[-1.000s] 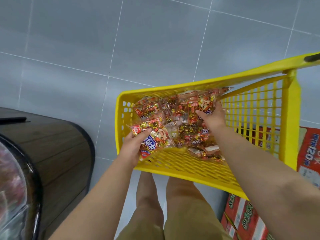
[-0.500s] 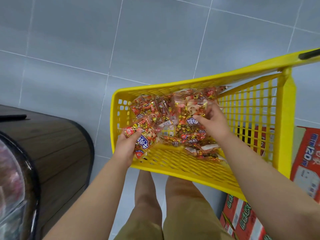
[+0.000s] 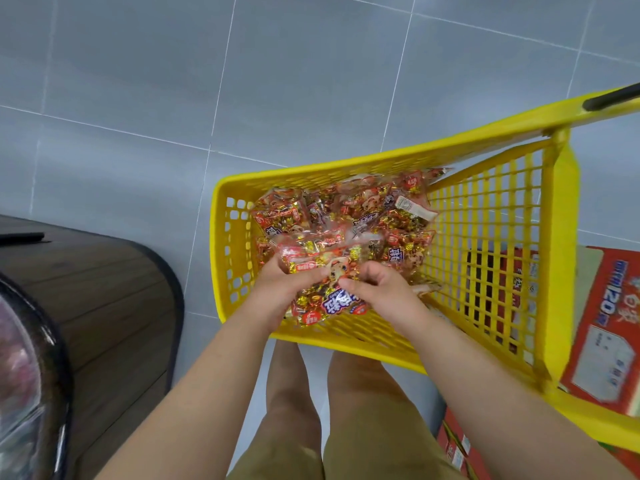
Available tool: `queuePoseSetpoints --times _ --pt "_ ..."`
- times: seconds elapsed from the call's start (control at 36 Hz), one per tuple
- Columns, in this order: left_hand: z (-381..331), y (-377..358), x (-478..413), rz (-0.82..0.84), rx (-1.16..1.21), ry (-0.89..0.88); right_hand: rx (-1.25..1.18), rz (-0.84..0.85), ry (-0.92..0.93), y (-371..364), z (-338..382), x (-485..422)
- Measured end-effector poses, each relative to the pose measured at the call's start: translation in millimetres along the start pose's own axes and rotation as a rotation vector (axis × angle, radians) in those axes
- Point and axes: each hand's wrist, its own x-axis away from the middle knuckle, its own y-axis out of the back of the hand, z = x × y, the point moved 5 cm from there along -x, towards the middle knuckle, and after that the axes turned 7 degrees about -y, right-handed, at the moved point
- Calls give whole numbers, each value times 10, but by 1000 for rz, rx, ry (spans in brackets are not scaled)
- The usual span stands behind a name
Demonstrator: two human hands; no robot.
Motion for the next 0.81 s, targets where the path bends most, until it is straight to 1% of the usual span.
queuePoseSetpoints --times 0.06,0.11,0.14,0.19,0.25,0.28,0.33,0.42,0.47,0.56,0.61,0.67,0.75,0.81 --pt "19 25 -5 -36 23 -11 57 18 2 10 21 -10" --pt "43 47 -2 -86 60 4 70 -31 -15 131 0 -89" --pt "56 59 1 -109 75 13 75 -107 -16 239 -6 -146" --pt "80 89 12 -143 103 31 144 -323 14 511 30 -258" --pt "111 127 6 -161 132 40 299 -496 61 768 88 -379" --pt "127 143 8 -167 139 45 426 -540 67 872 108 -449" --pt "163 169 8 -176 144 59 682 -536 44 1007 114 -602" --pt "195 186 10 -181 156 75 997 -444 -34 1077 55 -769" --pt "202 188 15 -185 157 75 1206 -414 -64 1084 48 -825" --pt "198 184 34 -189 165 77 1387 -351 -106 1062 73 -845" --pt "175 177 69 -190 171 74 1435 -308 -107 1027 89 -804" --pt "129 165 129 -196 167 62 1428 -322 -40 1005 135 -696" --pt "29 154 251 -212 143 46 1251 -423 139 1009 297 -431" --pt "-59 146 350 -216 130 35 1072 -448 191 1015 422 -227"
